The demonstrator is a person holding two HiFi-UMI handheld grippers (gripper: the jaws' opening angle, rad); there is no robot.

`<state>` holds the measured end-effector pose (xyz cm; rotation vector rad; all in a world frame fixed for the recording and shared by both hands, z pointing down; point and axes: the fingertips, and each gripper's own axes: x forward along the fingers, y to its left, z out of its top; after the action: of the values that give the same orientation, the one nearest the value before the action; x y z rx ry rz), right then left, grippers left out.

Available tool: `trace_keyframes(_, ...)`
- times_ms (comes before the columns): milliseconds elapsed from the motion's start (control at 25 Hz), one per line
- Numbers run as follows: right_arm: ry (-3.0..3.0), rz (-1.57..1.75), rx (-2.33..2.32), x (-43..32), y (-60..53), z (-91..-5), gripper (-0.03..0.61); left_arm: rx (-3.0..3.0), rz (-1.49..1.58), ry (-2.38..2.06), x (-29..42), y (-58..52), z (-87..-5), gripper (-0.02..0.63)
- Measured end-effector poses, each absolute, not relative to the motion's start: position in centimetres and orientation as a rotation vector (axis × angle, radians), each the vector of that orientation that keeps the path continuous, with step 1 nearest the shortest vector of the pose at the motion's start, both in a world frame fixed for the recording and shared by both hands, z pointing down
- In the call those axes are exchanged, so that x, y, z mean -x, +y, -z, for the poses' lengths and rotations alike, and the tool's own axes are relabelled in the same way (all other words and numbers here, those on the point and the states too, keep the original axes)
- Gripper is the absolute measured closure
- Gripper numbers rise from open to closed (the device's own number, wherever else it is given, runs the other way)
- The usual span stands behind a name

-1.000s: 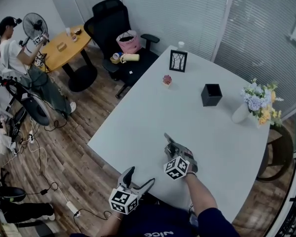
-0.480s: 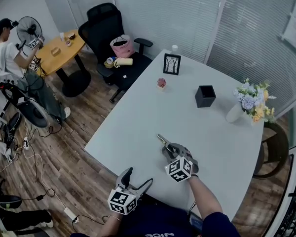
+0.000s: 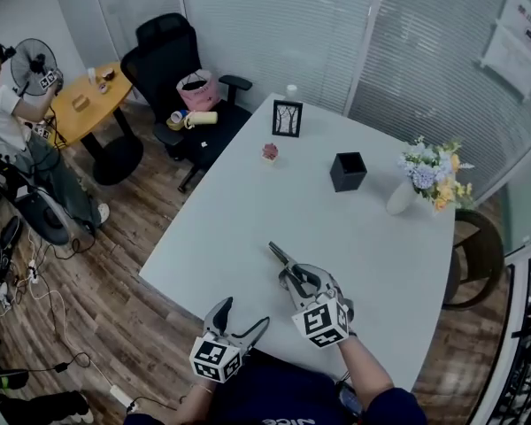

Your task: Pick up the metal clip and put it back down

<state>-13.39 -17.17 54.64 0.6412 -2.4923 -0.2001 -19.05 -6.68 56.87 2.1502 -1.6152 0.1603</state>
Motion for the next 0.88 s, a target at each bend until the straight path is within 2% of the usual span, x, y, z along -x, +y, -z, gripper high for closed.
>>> trace_keyframes(400,-2.523,0.208,-0.8,9.7,-14.2,-50.1,0.474,-2.23,-0.143,-1.558,17.0,-7.5,-56.2,0.183)
trace_keyframes(880,-2.47,0.087,-0.977,3.7,-10.6,-49.7,0.474,-2.348,-0.126,-1.44,12.7,-8.9,-55.1,0.184)
